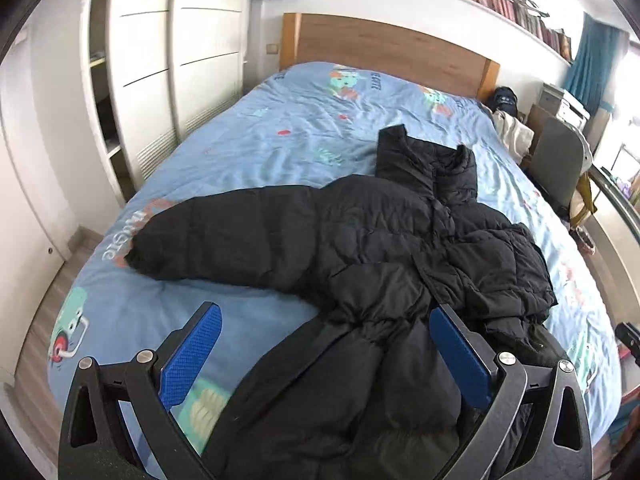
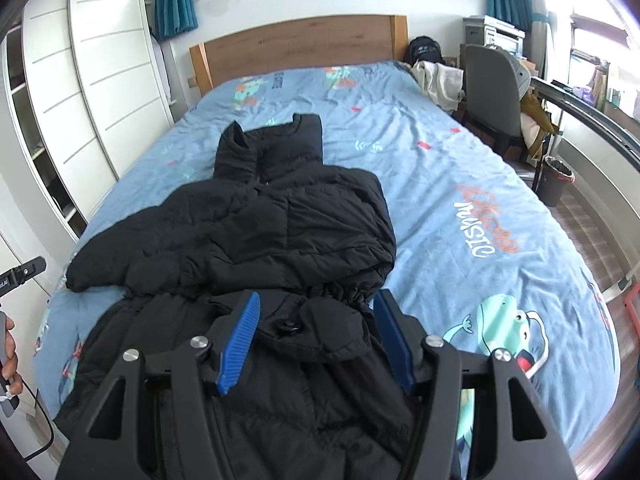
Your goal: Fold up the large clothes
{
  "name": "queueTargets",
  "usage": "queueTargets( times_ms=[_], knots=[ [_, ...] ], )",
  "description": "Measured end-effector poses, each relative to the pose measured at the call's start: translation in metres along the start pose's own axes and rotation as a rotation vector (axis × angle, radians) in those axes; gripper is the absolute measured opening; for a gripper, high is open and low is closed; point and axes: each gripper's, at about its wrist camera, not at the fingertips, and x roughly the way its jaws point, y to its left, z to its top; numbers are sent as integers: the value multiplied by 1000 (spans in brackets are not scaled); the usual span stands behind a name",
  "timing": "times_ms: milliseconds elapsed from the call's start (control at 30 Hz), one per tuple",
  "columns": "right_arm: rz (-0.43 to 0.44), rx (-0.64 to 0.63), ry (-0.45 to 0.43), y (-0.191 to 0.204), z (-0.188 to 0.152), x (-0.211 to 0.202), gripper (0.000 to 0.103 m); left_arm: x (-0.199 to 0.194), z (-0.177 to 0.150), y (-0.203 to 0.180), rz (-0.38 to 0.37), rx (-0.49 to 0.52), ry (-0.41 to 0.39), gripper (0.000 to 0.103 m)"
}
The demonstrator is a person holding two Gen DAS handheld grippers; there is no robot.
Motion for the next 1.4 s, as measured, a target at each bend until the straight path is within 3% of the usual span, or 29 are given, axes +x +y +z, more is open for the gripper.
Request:
queueTargets(
  times_ms=[533,867,1133,1267,1400],
  knots=[
    [-36,54,-20,15,-31,-48,58,-31,-1,100,75,-121,-49,102],
    [-61,48,6,22,-35,-39,58,3,0,159,55,-261,-14,102],
    [-68,47,40,25,-28,-11,58,45,28,210,4,-399,13,102],
    [-62,51,57,25,-23,6,58,73,35,239,-80,-502,30,102],
    [-59,54,77,25,-20,24,58,116,18,265,-187,-645,83,102]
  ],
)
